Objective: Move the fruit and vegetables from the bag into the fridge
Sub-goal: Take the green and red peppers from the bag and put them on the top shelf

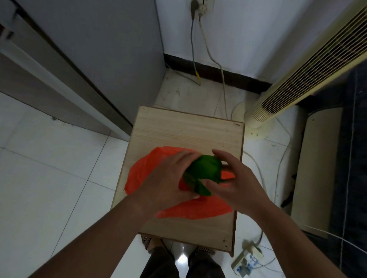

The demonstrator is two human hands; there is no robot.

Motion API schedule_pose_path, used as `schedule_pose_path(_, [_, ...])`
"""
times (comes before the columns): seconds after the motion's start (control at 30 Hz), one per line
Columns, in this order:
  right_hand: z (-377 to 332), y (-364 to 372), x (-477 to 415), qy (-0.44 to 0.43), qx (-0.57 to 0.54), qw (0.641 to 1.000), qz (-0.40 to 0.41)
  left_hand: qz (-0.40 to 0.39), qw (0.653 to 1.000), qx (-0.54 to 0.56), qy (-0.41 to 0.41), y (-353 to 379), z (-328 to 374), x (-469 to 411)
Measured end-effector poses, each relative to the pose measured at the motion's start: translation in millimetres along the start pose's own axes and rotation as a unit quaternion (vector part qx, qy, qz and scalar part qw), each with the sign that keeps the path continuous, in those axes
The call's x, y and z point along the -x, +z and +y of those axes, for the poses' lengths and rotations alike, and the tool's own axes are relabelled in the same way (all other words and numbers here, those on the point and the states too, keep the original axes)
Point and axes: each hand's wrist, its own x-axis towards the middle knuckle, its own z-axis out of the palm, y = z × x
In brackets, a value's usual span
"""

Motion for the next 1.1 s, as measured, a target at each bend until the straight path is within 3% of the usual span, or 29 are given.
schedule_pose_path(0.3, [-15,20,-5,-0.019,-0.003,0.999,-0.026,0.075,0.99,0.077,-0.094,7,-31,39])
schedule_pose_path(0.53, [9,22,-3,0.033,0.077,0.996,-0.017,0.207,0.941,0.199,-0.181,3,-60,71])
schedule_pose_path(0.67, [27,33,-1,0.101,0.061,0.989,-0.087,0.188,0.928,0.245,-0.21,16,-71,86])
schedule_pose_path(0.83, [40,43,2,0.156,0.061,0.978,-0.121,0.175,0.915,0.286,-0.225,27,-74,90])
schedule_pose_path(1.0, [36,44,1,0.022,0.179,0.982,-0.053,0.17,0.91,0.297,-0.233,28,-79,87])
schedule_pose_path(1.1, [30,44,2,-0.042,0.211,0.974,-0.068,0.161,0.917,0.287,-0.225,24,-77,84])
